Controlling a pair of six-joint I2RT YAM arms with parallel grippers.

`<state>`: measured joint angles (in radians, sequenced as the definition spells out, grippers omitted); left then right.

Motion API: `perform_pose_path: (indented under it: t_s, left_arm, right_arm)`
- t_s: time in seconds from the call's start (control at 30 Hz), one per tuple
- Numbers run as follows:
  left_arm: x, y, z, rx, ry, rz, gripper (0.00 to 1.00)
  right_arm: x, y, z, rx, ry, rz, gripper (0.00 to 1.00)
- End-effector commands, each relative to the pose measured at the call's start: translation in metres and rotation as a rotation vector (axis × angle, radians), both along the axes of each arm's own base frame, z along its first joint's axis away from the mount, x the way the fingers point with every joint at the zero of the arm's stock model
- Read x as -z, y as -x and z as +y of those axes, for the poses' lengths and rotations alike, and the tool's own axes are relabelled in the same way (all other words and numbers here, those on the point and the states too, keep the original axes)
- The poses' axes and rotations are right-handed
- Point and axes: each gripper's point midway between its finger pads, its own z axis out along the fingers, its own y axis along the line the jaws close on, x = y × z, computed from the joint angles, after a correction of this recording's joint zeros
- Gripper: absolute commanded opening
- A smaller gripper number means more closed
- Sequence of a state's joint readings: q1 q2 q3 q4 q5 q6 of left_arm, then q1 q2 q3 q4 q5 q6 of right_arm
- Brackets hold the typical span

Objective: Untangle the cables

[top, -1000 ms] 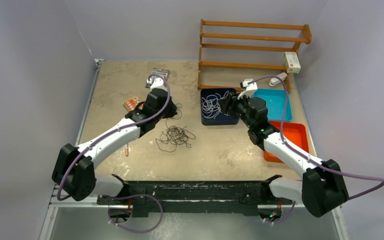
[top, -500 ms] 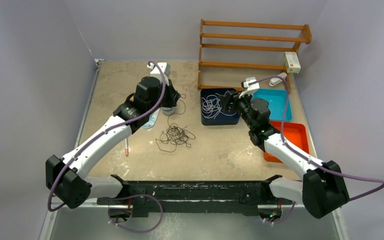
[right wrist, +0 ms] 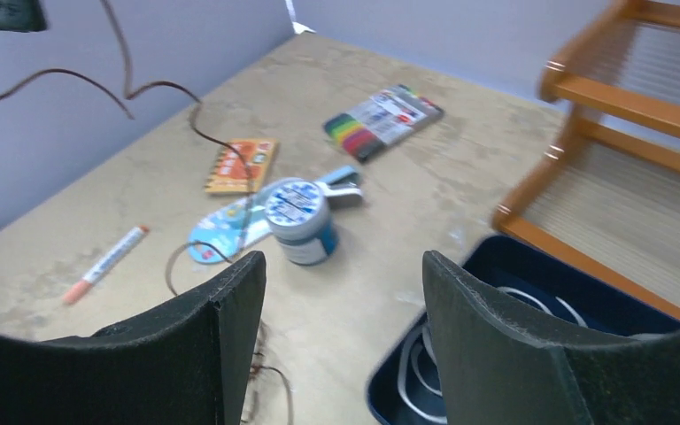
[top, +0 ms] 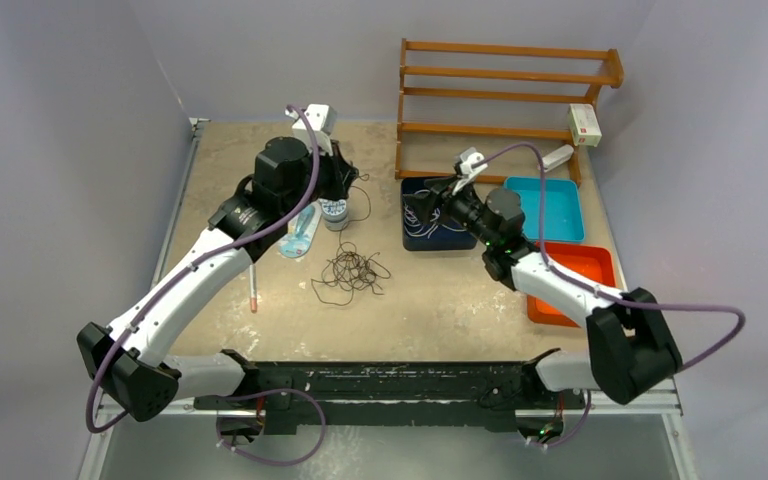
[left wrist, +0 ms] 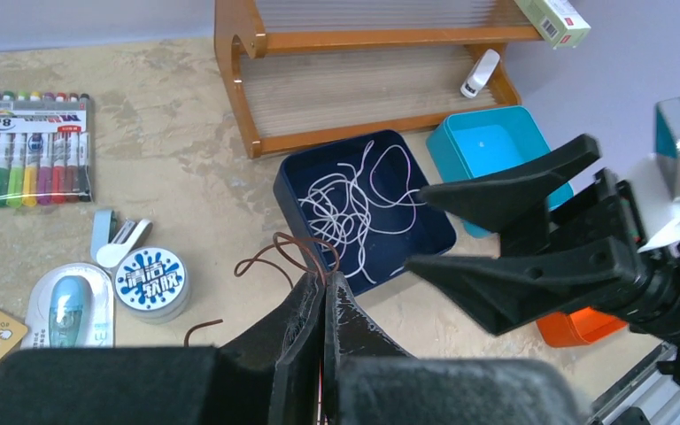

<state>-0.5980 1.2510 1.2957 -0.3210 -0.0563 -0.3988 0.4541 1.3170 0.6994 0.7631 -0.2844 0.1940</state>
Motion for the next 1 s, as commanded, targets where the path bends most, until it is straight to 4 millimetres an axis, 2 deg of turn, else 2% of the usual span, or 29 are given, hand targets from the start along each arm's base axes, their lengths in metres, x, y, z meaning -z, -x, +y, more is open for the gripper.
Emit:
perform_pose_path:
  t_s: [0.0,0.23,0.4,0.5,0.6,0.7,0.83,0.97]
  left_arm:
    - [-0.050,0.004,0.004,0.002,0.048,-0.114,0.00]
    - [-0.072,0.004,0.005,-0.002,0.080,-0.153,0.00]
    - [-0.083,0.005,0.006,-0.002,0.095,-0.173,0.00]
    - [-0.088,0.007,0.006,0.000,0.101,-0.182,0.00]
    - [-0.089,0.007,0.008,-0.010,0.101,-0.184,0.00]
    - [-0.087,0.008,0.012,-0.025,0.094,-0.184,0.00]
    - [-0.081,0.009,0.025,-0.076,0.071,-0.186,0.00]
    - [-0.066,0.012,0.039,-0.133,0.080,-0.206,0.00]
  right_arm:
    - [-0.055,0.013,0.046,-0.141,-0.151,-0.113,0.68]
    - [-0.043,0.015,0.094,-0.265,-0.307,-0.025,0.67]
    - [-0.019,0.008,0.120,-0.325,-0.358,0.050,0.66]
    - [-0.006,0.006,0.132,-0.365,-0.384,0.094,0.62]
    - [0.006,0.006,0.140,-0.390,-0.397,0.123,0.53]
    - [0.011,0.007,0.139,-0.387,-0.409,0.139,0.38]
    - [-0.003,0.005,0.134,-0.353,-0.382,0.107,0.16]
    - [-0.031,-0.001,0.128,-0.304,-0.308,0.051,0.04]
